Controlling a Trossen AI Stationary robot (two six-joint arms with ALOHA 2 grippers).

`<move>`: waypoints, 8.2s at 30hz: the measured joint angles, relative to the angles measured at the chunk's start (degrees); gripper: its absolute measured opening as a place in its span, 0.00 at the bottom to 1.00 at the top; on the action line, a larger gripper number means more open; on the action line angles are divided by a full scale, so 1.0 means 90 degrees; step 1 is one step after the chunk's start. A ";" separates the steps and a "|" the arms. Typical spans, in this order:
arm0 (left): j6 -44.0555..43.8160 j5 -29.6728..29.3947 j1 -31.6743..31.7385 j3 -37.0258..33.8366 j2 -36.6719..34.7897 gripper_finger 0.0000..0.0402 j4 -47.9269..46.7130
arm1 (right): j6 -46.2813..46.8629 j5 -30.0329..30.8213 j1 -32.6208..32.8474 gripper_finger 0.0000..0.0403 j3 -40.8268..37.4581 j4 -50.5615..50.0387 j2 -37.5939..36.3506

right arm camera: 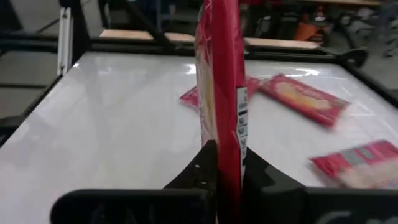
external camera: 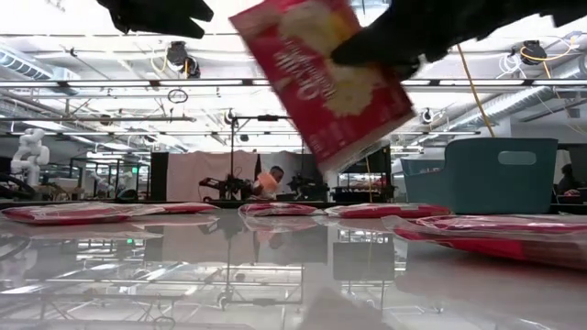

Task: Sort popcorn bags into baskets
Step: Put the red popcorn bag into the blue bin

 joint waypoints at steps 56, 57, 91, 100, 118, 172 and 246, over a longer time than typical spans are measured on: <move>0.3035 0.3254 0.1542 -0.0536 0.3055 0.10 0.6223 | 0.0147 0.1476 0.0607 0.19 -0.0817 0.1733 -0.0415; 0.2934 0.3245 0.1540 -0.0538 0.3055 0.09 0.5951 | 0.0546 0.1566 0.0647 0.21 -0.0817 0.1401 -0.0415; 0.2175 0.4406 0.2294 -0.0466 0.0940 0.06 -0.0705 | 0.0933 0.0459 -0.0235 0.39 0.3771 -0.5716 0.0277; 0.2442 0.4546 0.2645 0.0524 0.0882 0.06 -0.2837 | 0.0177 0.0151 -0.0711 0.39 0.3804 -0.4906 0.0751; 0.2891 0.4454 0.2932 0.1050 0.1396 0.06 -0.3812 | -0.1045 0.0402 -0.1131 0.39 0.3799 -0.4019 0.1968; 0.0256 0.1835 0.1699 -0.0980 0.1426 0.38 0.2563 | 0.4092 0.2976 0.0545 0.02 0.3625 -0.9389 0.0270; 0.0166 0.1902 0.1142 -0.1225 0.1430 0.38 0.3349 | 0.4595 0.2709 -0.4601 0.27 -0.2481 -0.4570 -0.4386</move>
